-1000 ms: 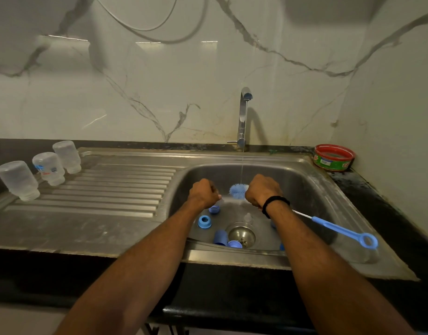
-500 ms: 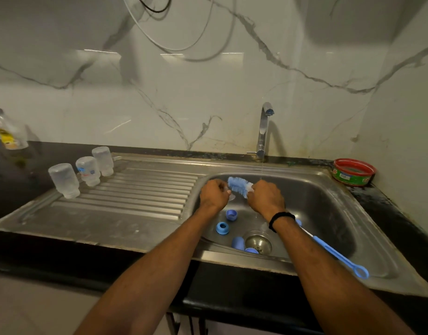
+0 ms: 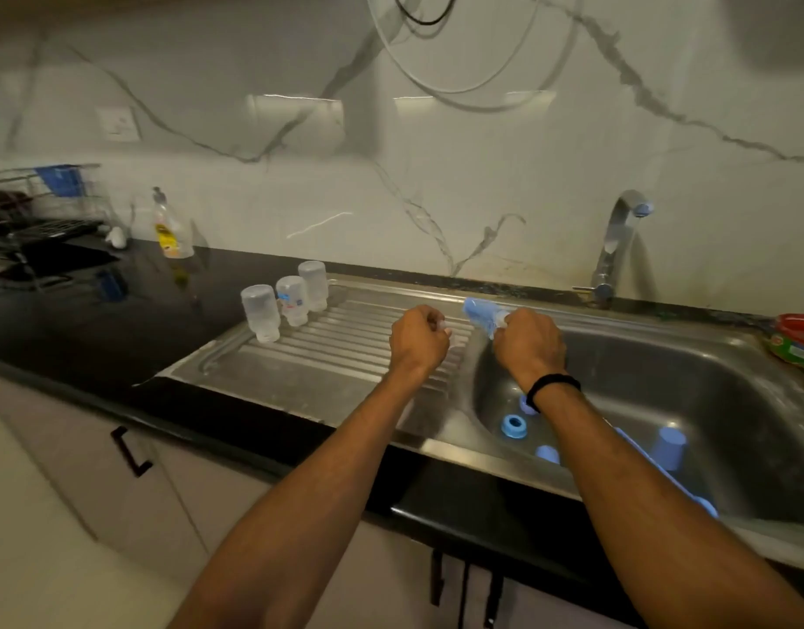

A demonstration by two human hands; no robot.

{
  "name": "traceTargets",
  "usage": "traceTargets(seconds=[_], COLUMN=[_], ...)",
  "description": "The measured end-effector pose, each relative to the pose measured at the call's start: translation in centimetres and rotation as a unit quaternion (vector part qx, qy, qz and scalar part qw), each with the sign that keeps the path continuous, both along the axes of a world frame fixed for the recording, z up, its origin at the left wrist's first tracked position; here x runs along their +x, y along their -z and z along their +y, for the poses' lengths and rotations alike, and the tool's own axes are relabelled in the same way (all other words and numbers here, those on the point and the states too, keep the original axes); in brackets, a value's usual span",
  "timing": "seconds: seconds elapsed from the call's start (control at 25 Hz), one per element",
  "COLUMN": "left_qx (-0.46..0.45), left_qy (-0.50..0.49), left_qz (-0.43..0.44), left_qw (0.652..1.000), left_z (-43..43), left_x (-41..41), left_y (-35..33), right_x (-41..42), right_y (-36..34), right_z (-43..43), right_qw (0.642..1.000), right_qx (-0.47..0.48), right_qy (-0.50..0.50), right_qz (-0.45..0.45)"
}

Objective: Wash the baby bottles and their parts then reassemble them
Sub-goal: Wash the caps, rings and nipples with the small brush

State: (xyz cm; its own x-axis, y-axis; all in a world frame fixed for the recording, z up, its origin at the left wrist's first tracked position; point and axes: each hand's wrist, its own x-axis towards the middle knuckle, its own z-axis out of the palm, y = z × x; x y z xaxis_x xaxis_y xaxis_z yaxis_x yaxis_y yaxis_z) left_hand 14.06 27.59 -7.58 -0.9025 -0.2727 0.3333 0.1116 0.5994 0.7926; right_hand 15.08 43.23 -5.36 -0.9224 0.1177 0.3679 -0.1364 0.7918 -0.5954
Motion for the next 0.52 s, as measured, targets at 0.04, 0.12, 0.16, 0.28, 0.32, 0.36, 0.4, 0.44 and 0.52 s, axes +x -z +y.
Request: traceTargets(seconds=[0.04, 0.12, 0.16, 0.28, 0.32, 0.36, 0.4, 0.44, 0.52], left_qx=[-0.005, -0.019, -0.029, -0.056, -0.065, -0.072, -0.074, -0.068, -0.06], left_qy=[-0.009, -0.026, -0.033, -0.064, -0.074, -0.081, -0.089, -0.094, -0.104], left_qz=[-0.007, -0.03, -0.044, -0.077, -0.088, -0.097, -0.105, -0.109, -0.115], left_qw=[1.0, 0.999, 0.998, 0.993, 0.991, 0.989, 0.988, 0.987, 0.986], left_z=[-1.9, -6.1, -8.3, -14.6, -16.4, -18.0, -19.4, -20.5, -22.0], left_x=[0.1, 0.2, 0.2, 0.5, 0.6, 0.8, 0.8, 0.8, 0.8], left_y=[-0.3, -0.7, -0.9, -1.1, -1.0, -1.0, -1.0, -1.0, -1.1], right_x=[-0.4, -1.1, -1.4, -1.9, -2.0, -2.0, -2.2, -2.4, -2.6], right_y=[-0.1, -0.4, -0.5, -0.5, -0.5, -0.3, -0.2, -0.1, 0.3], right_z=[-1.5, -4.7, -6.3, -10.6, -11.9, -12.9, -14.0, -14.8, -16.0], right_qw=[1.0, 1.0, 0.999, 0.999, 0.998, 0.998, 0.997, 0.997, 0.997], right_qx=[0.004, 0.024, 0.03, 0.031, 0.027, 0.025, 0.024, 0.021, 0.012], right_qy=[-0.004, -0.006, -0.009, -0.043, -0.055, -0.065, -0.072, -0.075, -0.077], right_qz=[-0.001, -0.01, -0.011, -0.007, -0.005, -0.002, -0.003, -0.006, -0.015])
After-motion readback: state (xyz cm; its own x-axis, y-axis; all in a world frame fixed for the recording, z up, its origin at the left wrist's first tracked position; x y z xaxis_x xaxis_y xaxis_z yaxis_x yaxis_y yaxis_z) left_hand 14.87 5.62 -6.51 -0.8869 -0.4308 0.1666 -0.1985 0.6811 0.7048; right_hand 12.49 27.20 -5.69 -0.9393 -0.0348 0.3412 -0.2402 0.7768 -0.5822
